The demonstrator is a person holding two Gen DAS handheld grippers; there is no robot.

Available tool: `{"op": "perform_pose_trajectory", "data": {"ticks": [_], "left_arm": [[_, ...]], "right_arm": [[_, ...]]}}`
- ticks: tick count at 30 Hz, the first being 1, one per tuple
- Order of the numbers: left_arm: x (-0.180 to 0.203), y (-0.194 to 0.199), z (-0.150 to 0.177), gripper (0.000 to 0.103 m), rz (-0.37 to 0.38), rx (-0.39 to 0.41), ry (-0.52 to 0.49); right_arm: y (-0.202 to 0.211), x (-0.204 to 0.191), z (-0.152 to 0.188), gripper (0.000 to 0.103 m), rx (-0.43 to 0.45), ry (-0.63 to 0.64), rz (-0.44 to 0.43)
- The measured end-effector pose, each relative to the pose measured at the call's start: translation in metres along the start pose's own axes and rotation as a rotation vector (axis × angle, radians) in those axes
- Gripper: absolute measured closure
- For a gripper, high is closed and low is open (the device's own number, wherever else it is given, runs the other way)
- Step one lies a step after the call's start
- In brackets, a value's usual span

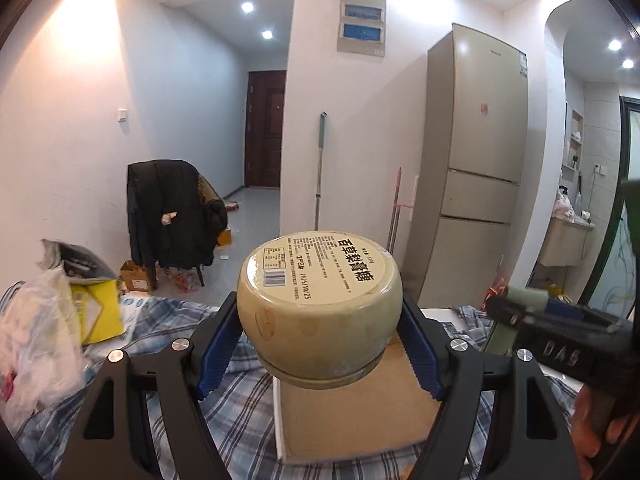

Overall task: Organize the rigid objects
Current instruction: 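Lower the green pouch into the box and open the right tool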

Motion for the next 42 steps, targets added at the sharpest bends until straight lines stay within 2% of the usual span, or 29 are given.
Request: {"op": "perform_pose_trajectory", "data": {"ticks": [4,6,10,16,20,24,32,36,40,42], "left_arm": [[0.002,-0.041,-0.001,0.026,-0.014,-0.059,-0.023],[0.002,-0.057,0.008,0.026,-0.004,-0.084,-0.02],[0.0,-0.097,0.033,0.026,-0.02,-0.181,-0.053],[-0.004,-0.133,0.075,0.026,-0.036,-0.326,-0.097],[-0.022,-0.141,0.085,0.026,-0.075,-0.349,-0.064],[-0.029,-0.15,0.089,0.026,-0.046,-0.346,-0.052],[-0.031,-0.17,0.112,0.026,-0.029,-0.392,-0.051],[-0.027,-0.173,0.118,0.026,-0.029,-0.399,-0.061],[-0.023,-0.178,0.125,0.026,-0.089,-0.386,-0.144],[-0.019,-0.176,0.126,0.026,-0.074,-0.382,-0.154]], "right_arm": [[-0.024,0.005,-0.021,0.034,-0.001,0.012,0.023],[-0.033,0.005,-0.024,0.034,-0.004,0.013,0.005],[-0.053,0.001,-0.025,0.034,-0.026,0.053,0.018],[-0.085,-0.006,-0.023,0.034,-0.057,0.061,0.015],[-0.104,-0.003,-0.003,0.034,-0.097,0.05,-0.016],[-0.122,0.003,0.011,0.034,-0.156,0.022,-0.059],[-0.142,-0.015,0.039,0.034,-0.247,0.085,-0.138],[-0.146,-0.012,0.043,0.034,-0.253,0.089,-0.131],[-0.15,-0.008,0.044,0.034,-0.258,0.104,-0.091],[-0.151,-0.009,0.045,0.034,-0.264,0.101,-0.105]]}}
Point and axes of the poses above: each gripper's, at about its wrist camera, not at the fingertips, and y roughly against the way its jaws point, x to its right, z to its underside, the point moved 8 cm from there along -y, roughly the way its jaws point, and after that the axes turned 7 degrees about y, right-handed, at the moved point
